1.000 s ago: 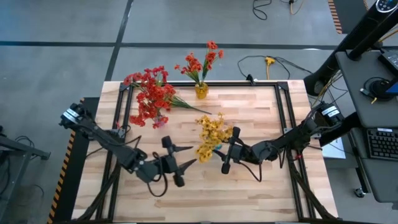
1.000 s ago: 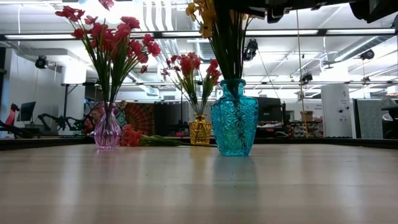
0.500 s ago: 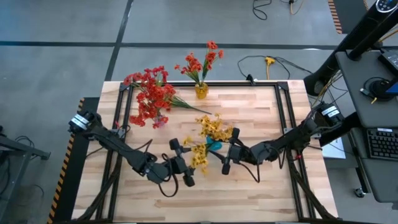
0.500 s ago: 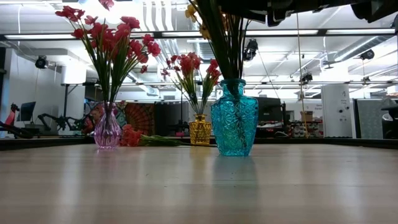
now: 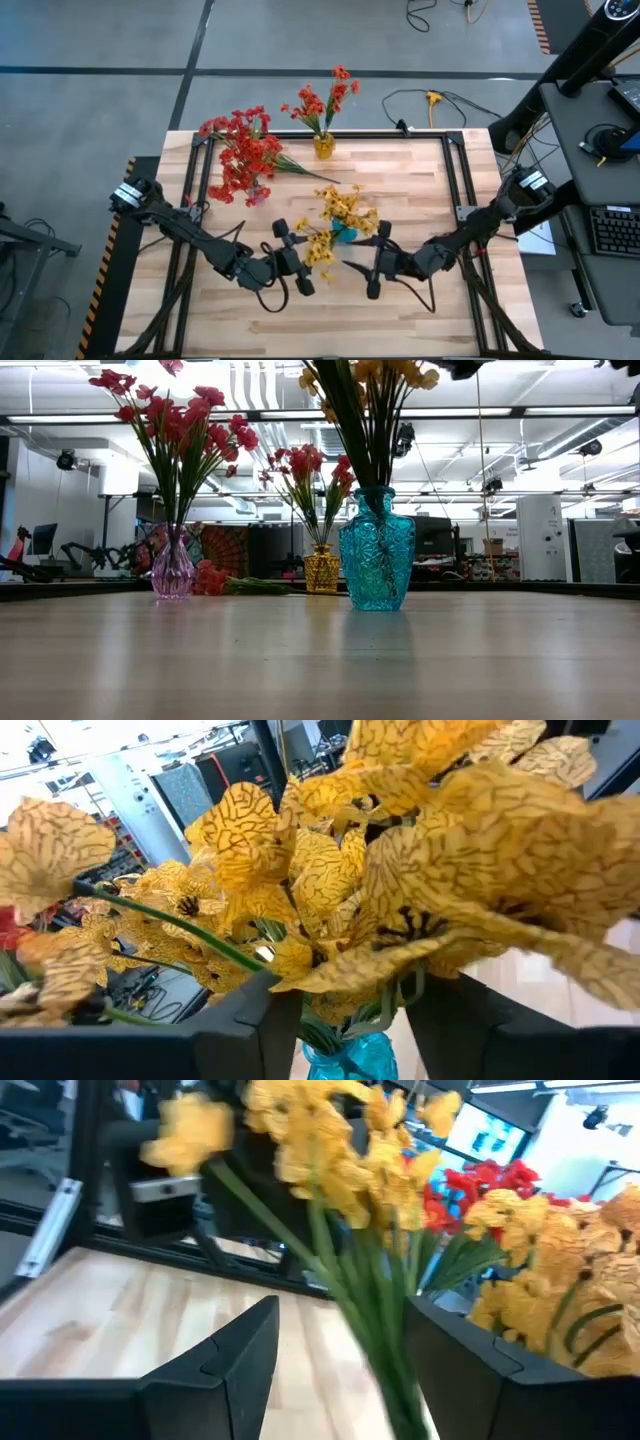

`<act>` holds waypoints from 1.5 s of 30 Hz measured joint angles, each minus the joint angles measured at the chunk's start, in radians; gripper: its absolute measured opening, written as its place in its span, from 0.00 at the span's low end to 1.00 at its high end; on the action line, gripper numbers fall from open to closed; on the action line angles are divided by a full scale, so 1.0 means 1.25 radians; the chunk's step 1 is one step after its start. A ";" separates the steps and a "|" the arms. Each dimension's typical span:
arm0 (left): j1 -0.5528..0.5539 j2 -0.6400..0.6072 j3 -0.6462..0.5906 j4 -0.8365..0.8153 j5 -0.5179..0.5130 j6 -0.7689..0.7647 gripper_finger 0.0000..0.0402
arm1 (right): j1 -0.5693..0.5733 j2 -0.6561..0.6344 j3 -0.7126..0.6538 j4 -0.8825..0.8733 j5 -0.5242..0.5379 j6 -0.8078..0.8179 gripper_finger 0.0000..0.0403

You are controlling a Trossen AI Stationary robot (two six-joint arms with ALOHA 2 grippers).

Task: Sort flowers into vase by color
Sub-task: Put the yellow flowers into the blue vase

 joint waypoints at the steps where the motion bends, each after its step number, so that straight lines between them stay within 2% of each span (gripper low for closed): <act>1: 0.000 0.000 0.000 0.000 0.000 0.000 0.36 | 0.008 -0.004 0.000 -0.009 0.003 0.013 0.51; 3: 0.000 0.000 0.000 -0.001 0.000 0.000 0.31 | 0.019 -0.022 0.000 -0.056 0.004 0.055 0.51; 6: 0.001 0.000 0.000 -0.001 0.000 0.000 0.26 | 0.020 -0.066 0.001 -0.184 -0.012 0.189 0.51; 12: 0.007 0.000 0.000 -0.001 0.000 0.000 0.16 | 0.023 -0.163 0.001 -0.416 -0.160 0.408 0.51; 15: 0.010 0.000 0.000 -0.001 0.000 0.000 0.13 | 0.030 -0.202 0.001 -0.565 -0.191 0.487 0.51; 18: 0.013 0.000 0.000 -0.001 0.000 0.000 0.10 | 0.031 -0.219 0.001 -0.744 -0.163 0.582 0.51; 22: 0.014 0.000 0.012 -0.003 0.001 0.002 0.10 | 0.023 -0.202 -0.017 -0.898 0.008 0.707 0.50; 25: 0.016 -0.001 0.028 -0.003 0.002 0.011 0.09 | -0.007 -0.189 -0.063 -0.881 0.128 0.749 0.48; 29: 0.025 -0.001 0.038 -0.009 0.008 0.022 0.09 | -0.082 -0.185 -0.127 -0.775 0.142 0.744 0.43; 33: 0.050 -0.001 0.038 -0.012 0.063 0.012 0.09 | -0.161 -0.186 -0.190 -0.611 0.141 0.674 0.37; 37: 0.075 -0.001 0.038 -0.014 0.086 -0.009 0.09 | -0.227 -0.186 -0.215 -0.477 0.064 0.588 0.31; 45: 0.094 -0.001 0.038 -0.020 0.086 -0.013 0.09 | -0.313 -0.140 -0.214 -0.359 -0.055 0.500 0.20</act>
